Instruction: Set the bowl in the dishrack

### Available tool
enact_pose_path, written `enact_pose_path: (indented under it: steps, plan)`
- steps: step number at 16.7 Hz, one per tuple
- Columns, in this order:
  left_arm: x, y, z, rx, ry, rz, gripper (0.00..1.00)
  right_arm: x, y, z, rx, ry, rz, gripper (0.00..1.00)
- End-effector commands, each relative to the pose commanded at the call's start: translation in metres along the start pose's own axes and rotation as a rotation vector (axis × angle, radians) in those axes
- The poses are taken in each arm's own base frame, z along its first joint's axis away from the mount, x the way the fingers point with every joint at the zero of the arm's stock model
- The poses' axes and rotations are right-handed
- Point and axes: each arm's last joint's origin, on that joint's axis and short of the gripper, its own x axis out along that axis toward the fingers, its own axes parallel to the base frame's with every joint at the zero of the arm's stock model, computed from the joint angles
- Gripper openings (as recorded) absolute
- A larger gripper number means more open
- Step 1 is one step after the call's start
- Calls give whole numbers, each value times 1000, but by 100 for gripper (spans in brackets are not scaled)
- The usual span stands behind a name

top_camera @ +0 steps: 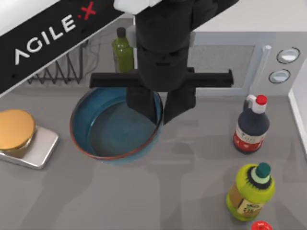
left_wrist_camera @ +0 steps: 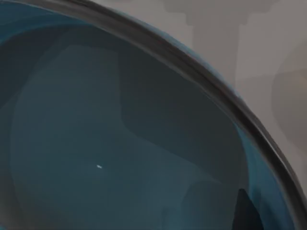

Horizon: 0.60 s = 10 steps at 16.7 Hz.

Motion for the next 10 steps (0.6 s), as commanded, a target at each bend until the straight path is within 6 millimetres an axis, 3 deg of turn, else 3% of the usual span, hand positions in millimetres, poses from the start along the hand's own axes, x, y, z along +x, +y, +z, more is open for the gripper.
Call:
enact_pose_path:
  steps: [3, 5, 7, 10]
  plan:
    - [0, 2, 2, 4, -5, -9, 0, 0, 0, 0, 0, 0, 0, 100]
    - [-6, 18, 12, -2, -39, -58, 0, 0, 0, 0, 0, 0, 0, 100]
    - [-15, 45, 26, -15, -111, -136, 0, 0, 0, 0, 0, 0, 0, 100]
    - [-31, 101, 48, -36, -303, -264, 0, 0, 0, 0, 0, 0, 0, 100]
